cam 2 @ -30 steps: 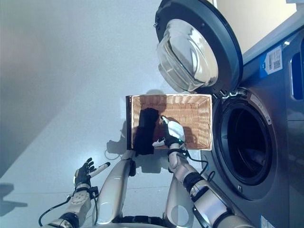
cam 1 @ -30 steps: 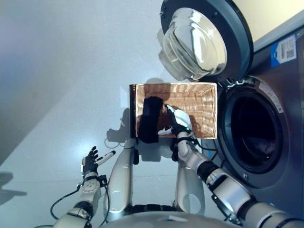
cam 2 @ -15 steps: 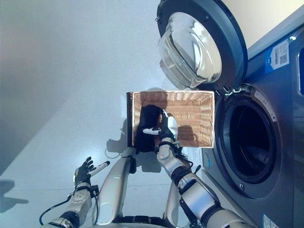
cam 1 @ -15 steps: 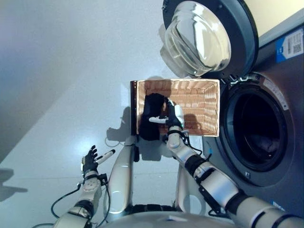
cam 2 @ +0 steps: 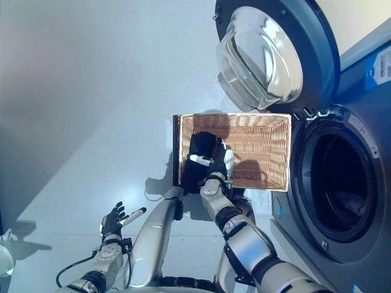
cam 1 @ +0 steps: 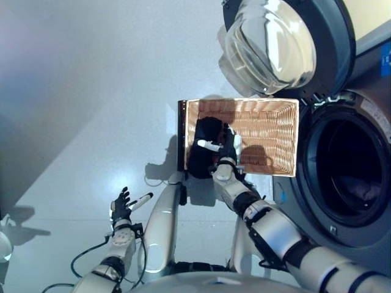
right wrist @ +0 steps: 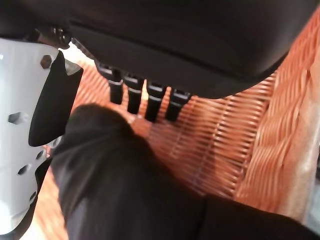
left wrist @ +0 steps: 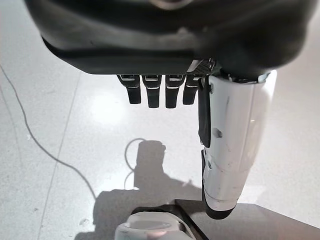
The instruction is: Pick up the clothes and place them into the washing machine
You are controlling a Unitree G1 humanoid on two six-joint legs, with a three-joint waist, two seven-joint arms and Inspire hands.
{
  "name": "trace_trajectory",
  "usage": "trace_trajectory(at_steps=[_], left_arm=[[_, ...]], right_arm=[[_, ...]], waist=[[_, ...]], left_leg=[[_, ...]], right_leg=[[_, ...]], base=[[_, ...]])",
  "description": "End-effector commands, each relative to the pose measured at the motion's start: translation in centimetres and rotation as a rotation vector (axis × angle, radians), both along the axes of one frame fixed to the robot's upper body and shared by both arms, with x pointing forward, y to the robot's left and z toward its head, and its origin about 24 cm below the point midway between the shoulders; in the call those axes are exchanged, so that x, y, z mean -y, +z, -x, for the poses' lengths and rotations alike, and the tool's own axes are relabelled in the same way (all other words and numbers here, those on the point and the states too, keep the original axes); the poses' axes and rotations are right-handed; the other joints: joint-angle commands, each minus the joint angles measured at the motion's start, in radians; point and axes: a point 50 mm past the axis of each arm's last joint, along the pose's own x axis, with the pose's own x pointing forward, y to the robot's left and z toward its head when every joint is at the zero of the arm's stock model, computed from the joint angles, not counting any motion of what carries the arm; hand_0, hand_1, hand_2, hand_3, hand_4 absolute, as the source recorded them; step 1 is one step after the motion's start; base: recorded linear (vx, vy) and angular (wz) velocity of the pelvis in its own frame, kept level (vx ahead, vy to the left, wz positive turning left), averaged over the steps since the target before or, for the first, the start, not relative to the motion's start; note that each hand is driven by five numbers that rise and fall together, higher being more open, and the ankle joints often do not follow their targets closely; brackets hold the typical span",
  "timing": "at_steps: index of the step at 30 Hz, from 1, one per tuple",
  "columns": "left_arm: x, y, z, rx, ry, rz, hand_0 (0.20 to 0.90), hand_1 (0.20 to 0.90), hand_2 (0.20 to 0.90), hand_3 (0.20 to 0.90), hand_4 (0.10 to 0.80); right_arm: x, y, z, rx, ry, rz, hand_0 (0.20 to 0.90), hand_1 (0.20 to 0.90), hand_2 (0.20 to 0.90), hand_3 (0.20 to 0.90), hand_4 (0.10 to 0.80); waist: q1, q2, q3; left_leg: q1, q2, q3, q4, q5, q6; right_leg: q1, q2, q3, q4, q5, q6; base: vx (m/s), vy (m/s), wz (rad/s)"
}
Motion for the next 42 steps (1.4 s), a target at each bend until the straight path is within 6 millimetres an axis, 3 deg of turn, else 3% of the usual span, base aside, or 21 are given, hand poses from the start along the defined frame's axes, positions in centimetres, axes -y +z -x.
trace_trajectory(at_steps=[1,13,25,42], left_arm=[[-0.4,-0.5,1.8,-0.024,0.012,-0.033,0.900,0.900,0.900,0.900,0.800],[-0.2,-0.3,1.7,-0.016,0.008,-0.029,0.900,0.900,0.900,0.900,0.800],[0.1,-0.3,1.2,-0.011,0.041,-0.023,0.900,0.900,0.900,0.900,0.800],[0.0,-0.4,1.5,-0.016,0.051,-0.036,0.900,0.900,0.900,0.900,0.800]], right_arm=[[-1.2,1.6,-0.6,0.071,-0.053,-0.092,0.900,0.900,0.900,0.900,0.800],[-0.7,2.1,-1.0,0.052,-0.154,-0.141,0.900,0.900,0.900,0.900,0.800],[-2.8,1.3,0.1,0.059,-0.041,-0.112,0.900,0.900,0.900,0.900,0.800],[-4.2,1.0,0.6,0.048,0.020,-0.064,0.900,0.900,0.900,0.900,0.800]], waist=[[0.020,0.030,-0.019],[0.035,0.051,-0.019],[0.017,0.039,-0.019],[0.034,0.042,-0.019]], left_leg=[[-0.077,-0.017,-0.004,0.159,-0.086,-0.059],[-0.152,-0.022,-0.007,0.236,-0.110,-0.052],[-0.210,-0.016,-0.003,0.289,-0.125,-0.048],[-0.240,-0.025,-0.011,0.296,-0.122,-0.043]], right_leg=[[0.029,-0.050,0.053,-0.217,0.241,0.045],[-0.038,-0.049,0.063,-0.141,0.208,0.037],[-0.102,-0.038,0.074,-0.080,0.186,0.023],[-0.130,-0.041,0.065,-0.061,0.183,0.024]], base=[[0.000,0.000,0.00],[-0.009,0.018,0.05],[-0.002,0.003,0.02],[0.001,-0.002,0.01]])
